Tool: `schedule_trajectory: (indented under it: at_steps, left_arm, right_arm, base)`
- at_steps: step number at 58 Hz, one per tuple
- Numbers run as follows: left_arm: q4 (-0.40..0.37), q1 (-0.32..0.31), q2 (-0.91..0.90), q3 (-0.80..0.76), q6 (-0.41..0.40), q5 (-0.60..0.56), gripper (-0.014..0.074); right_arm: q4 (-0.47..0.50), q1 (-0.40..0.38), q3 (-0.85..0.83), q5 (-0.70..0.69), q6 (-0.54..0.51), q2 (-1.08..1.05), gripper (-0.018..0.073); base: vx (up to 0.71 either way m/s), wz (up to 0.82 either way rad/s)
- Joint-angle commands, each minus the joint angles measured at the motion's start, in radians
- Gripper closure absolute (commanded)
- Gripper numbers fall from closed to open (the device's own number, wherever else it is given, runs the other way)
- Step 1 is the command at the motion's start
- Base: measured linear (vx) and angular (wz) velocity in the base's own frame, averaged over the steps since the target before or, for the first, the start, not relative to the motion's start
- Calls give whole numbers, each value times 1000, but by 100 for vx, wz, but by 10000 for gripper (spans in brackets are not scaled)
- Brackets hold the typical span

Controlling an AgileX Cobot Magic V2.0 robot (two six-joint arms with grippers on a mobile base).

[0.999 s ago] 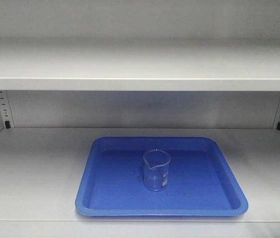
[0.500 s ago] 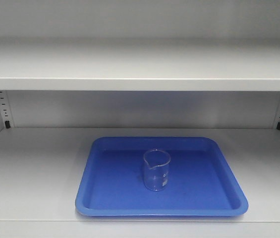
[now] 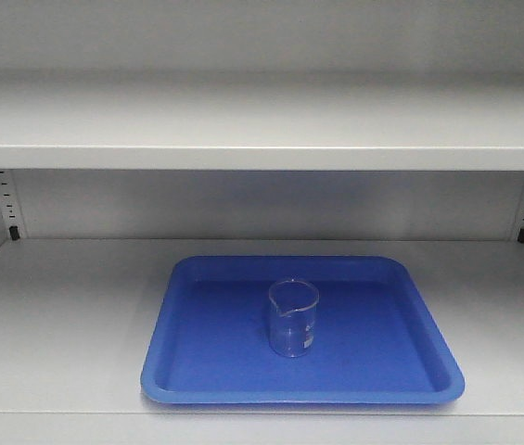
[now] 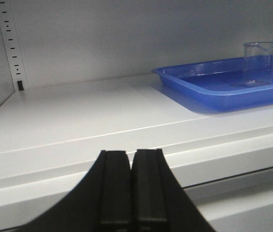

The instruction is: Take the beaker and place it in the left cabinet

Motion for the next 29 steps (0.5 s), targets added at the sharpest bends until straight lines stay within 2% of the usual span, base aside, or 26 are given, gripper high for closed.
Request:
schedule_trajectory:
  at_steps: [1, 6, 29]
  left_arm:
    - [-7, -3, -18, 16, -3, -84, 595]
    - [-7, -3, -18, 16, -3, -84, 595]
    - [-7, -3, -19, 16, -3, -84, 595]
  right_arm:
    - [13, -61, 21, -121, -8, -74, 565]
    - [12, -93, 22, -79, -8, -116, 565]
    - [10, -95, 22, -82, -14, -114, 565]
  base:
    - [0, 0]
    - [0, 0]
    - [0, 0]
